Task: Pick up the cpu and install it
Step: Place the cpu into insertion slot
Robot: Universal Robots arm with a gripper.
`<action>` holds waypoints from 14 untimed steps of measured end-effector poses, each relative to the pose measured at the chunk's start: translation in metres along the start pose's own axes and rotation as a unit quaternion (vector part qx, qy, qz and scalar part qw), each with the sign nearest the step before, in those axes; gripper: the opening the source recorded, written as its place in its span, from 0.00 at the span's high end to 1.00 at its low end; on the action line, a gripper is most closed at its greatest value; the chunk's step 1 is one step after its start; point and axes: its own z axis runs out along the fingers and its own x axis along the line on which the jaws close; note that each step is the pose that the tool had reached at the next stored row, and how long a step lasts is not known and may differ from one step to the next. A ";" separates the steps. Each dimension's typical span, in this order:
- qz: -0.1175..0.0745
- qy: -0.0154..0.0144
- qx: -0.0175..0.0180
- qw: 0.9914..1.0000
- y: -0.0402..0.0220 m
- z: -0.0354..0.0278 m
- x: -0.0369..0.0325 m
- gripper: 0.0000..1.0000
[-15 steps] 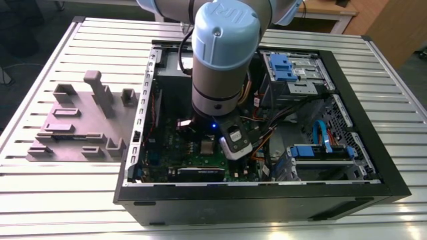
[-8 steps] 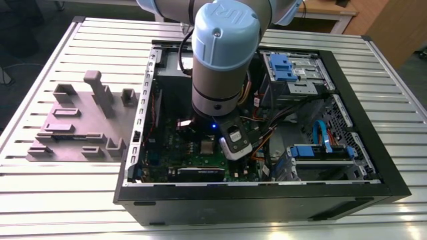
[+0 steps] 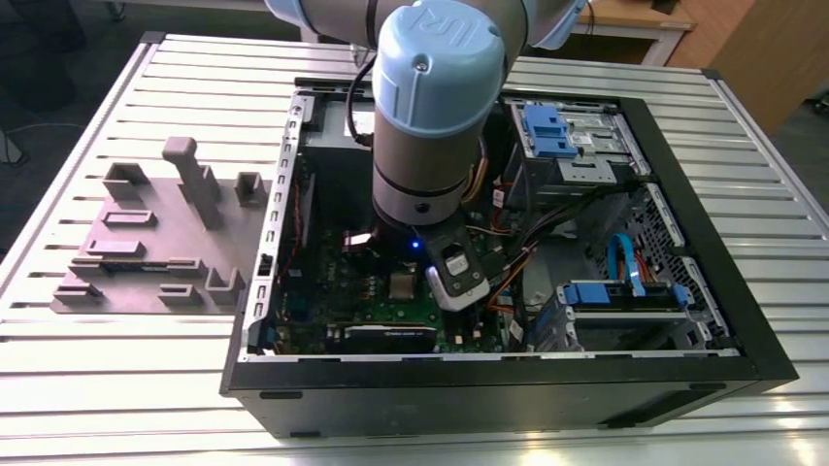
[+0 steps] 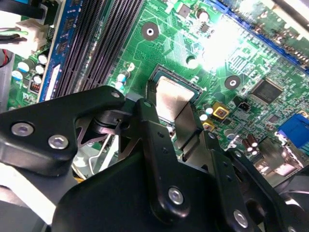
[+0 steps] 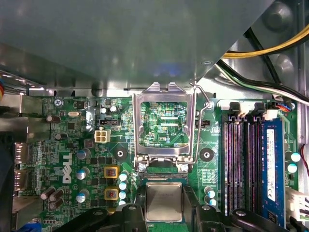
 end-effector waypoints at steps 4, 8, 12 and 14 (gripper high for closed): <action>0.000 0.000 0.000 1.000 0.0001 0.0000 0.0001 0.59; 0.000 0.000 0.000 1.000 0.0001 0.0004 -0.0001 0.59; 0.000 0.000 0.000 1.000 0.0001 0.0006 -0.0002 0.59; 0.000 0.000 0.000 1.000 0.0002 0.0008 -0.0002 0.58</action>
